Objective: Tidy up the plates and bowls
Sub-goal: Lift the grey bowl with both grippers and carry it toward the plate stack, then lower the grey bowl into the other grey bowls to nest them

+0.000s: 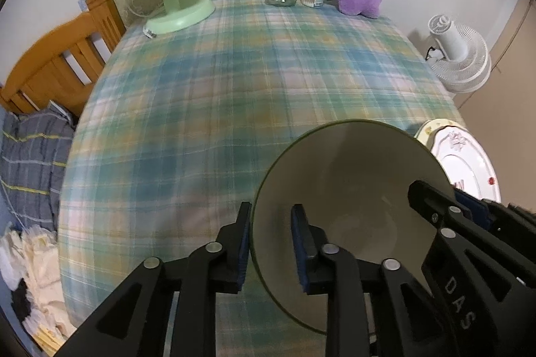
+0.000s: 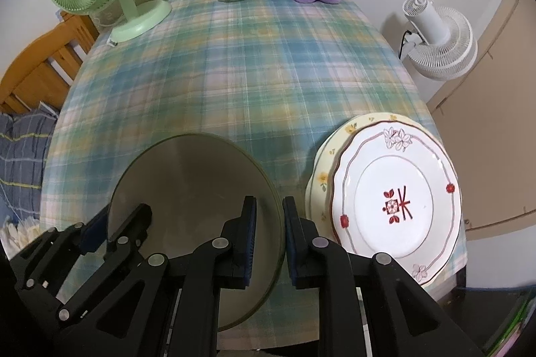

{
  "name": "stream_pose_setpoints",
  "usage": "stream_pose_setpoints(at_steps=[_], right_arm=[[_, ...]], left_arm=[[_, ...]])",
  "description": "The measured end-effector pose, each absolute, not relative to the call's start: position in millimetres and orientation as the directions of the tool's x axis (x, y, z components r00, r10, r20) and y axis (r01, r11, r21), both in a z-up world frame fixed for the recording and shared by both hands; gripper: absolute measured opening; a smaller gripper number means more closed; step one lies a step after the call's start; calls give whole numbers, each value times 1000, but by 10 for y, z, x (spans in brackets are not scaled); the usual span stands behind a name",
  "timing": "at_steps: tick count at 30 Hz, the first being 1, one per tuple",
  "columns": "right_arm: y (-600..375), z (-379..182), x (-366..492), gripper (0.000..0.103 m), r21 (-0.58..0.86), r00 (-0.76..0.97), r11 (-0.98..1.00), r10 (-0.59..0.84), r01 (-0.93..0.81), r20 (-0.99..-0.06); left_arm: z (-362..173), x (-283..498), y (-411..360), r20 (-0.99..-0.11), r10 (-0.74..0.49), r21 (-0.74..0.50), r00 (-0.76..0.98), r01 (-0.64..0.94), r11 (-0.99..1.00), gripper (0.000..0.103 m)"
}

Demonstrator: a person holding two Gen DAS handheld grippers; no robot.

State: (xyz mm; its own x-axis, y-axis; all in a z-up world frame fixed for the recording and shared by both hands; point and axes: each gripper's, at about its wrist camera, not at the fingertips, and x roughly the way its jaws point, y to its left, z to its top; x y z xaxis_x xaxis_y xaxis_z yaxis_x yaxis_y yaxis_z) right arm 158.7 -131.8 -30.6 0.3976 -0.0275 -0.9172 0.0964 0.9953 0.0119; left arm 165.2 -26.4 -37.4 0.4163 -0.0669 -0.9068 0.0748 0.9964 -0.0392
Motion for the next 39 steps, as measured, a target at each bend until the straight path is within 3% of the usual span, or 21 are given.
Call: stream_pose_setpoints(at_steps=[5,8,11,24,39], right_arm=[[-1345,-207,1505,26,37,411,996,1,80,-912],[-1341,-154,1438,47,52,420,997,20,64,-907],[-1355,-124,1373,60,59,438,996,24,68,-899],[-1519,-340,1479,61,136,384,988,97,77,-918],[-1719,-784,1876,61,310,256,951,296,16,-920]], left_arm=[[-276,1565,-245,-892,-103,-64,439,101,993,45],[-261,1536,-214,-890,-114,-79,441,96,992,59],[-262,1521,-195,-892,-118,-86,436,93,992,63],[-313,1521,-286,-900,-110,-81,422,85,993,80],[-482,1740,-495,-940,17,6,341,-32,999,82]])
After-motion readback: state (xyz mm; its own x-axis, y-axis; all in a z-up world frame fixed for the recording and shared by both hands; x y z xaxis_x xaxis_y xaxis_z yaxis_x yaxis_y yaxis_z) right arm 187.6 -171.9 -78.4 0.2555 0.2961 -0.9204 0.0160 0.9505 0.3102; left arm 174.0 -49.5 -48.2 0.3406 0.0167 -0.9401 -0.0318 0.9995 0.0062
